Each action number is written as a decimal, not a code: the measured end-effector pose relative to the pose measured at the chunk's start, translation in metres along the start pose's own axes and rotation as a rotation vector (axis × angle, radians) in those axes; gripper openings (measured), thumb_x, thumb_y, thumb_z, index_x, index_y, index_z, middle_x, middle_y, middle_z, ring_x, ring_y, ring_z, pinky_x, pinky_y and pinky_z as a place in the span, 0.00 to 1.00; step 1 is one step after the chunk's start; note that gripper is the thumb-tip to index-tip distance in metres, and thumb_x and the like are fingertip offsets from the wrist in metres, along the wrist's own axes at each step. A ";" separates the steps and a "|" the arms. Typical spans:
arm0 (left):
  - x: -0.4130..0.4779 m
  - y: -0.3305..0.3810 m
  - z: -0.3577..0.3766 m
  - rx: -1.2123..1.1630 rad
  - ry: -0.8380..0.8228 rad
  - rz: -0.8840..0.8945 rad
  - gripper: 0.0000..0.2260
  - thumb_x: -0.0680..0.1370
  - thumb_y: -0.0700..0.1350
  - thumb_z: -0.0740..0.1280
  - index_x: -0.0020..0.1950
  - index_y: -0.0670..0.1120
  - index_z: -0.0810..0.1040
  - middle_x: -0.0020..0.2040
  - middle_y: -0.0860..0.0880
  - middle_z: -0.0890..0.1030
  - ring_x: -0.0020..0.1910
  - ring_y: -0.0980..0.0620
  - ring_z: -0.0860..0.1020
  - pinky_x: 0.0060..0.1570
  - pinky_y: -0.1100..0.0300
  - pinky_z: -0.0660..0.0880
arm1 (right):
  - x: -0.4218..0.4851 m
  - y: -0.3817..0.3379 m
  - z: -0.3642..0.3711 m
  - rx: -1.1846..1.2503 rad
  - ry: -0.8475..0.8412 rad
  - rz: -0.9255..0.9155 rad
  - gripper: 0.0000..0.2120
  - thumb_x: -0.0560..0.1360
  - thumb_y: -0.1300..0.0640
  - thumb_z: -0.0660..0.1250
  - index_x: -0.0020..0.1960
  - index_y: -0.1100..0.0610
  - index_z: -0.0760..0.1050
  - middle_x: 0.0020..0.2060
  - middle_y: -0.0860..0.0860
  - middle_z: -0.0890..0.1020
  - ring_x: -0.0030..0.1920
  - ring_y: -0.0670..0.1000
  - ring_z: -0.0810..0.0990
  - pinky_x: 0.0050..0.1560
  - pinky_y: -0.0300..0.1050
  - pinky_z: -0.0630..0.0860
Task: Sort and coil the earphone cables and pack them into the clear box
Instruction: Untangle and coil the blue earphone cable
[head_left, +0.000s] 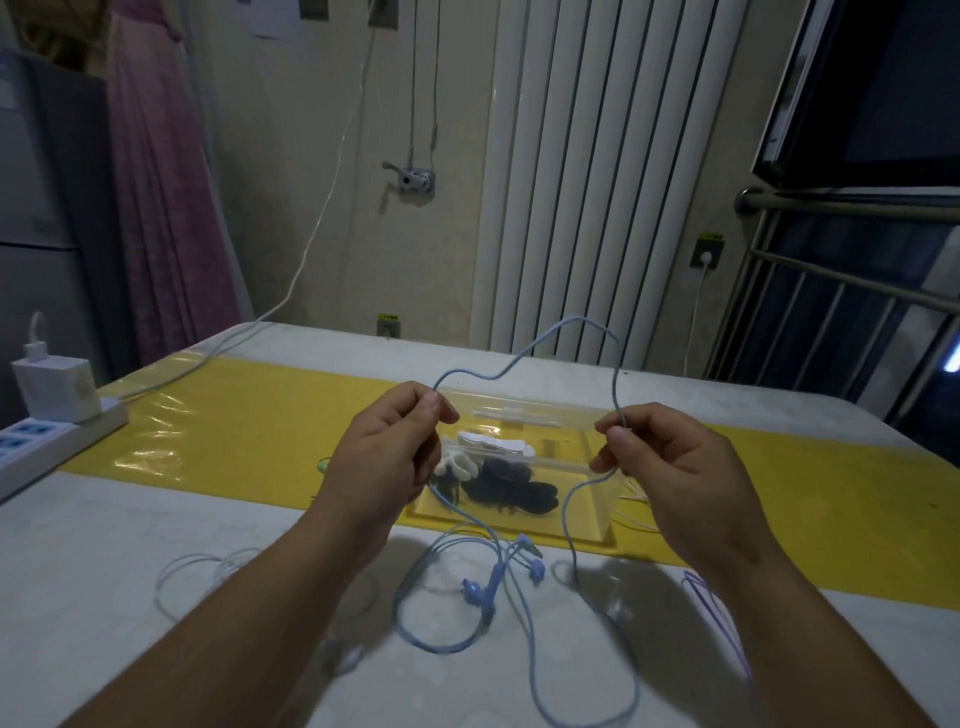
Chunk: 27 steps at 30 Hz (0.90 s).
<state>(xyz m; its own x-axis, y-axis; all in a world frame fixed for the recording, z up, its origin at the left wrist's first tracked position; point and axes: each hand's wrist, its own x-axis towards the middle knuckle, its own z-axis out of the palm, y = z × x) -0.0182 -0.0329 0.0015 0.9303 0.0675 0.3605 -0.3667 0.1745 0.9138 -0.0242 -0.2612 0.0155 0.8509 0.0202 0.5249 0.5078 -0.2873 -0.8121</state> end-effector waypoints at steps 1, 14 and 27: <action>0.000 0.000 0.000 0.002 0.001 0.002 0.12 0.82 0.41 0.57 0.41 0.42 0.74 0.22 0.48 0.62 0.21 0.54 0.57 0.21 0.67 0.56 | 0.001 0.001 -0.001 -0.022 0.024 -0.013 0.08 0.79 0.63 0.63 0.46 0.53 0.79 0.32 0.51 0.83 0.34 0.46 0.80 0.40 0.39 0.76; -0.004 0.003 0.002 -0.091 -0.096 -0.090 0.12 0.82 0.42 0.56 0.42 0.43 0.74 0.26 0.42 0.72 0.21 0.48 0.66 0.22 0.63 0.64 | 0.000 0.007 0.009 -0.110 -0.092 0.168 0.12 0.78 0.60 0.60 0.36 0.57 0.75 0.24 0.45 0.69 0.27 0.46 0.65 0.33 0.45 0.62; -0.005 0.002 0.006 -0.141 -0.090 -0.095 0.09 0.81 0.41 0.56 0.44 0.42 0.71 0.29 0.40 0.76 0.22 0.48 0.69 0.23 0.63 0.66 | -0.014 0.001 0.032 0.178 -0.466 0.374 0.07 0.78 0.57 0.66 0.43 0.59 0.74 0.27 0.52 0.76 0.23 0.44 0.63 0.24 0.35 0.58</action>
<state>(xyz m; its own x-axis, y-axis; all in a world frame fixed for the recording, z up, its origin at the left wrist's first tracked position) -0.0236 -0.0388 0.0028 0.9546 -0.0428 0.2948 -0.2675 0.3121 0.9116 -0.0311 -0.2309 -0.0007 0.9243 0.3765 0.0629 0.1443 -0.1921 -0.9707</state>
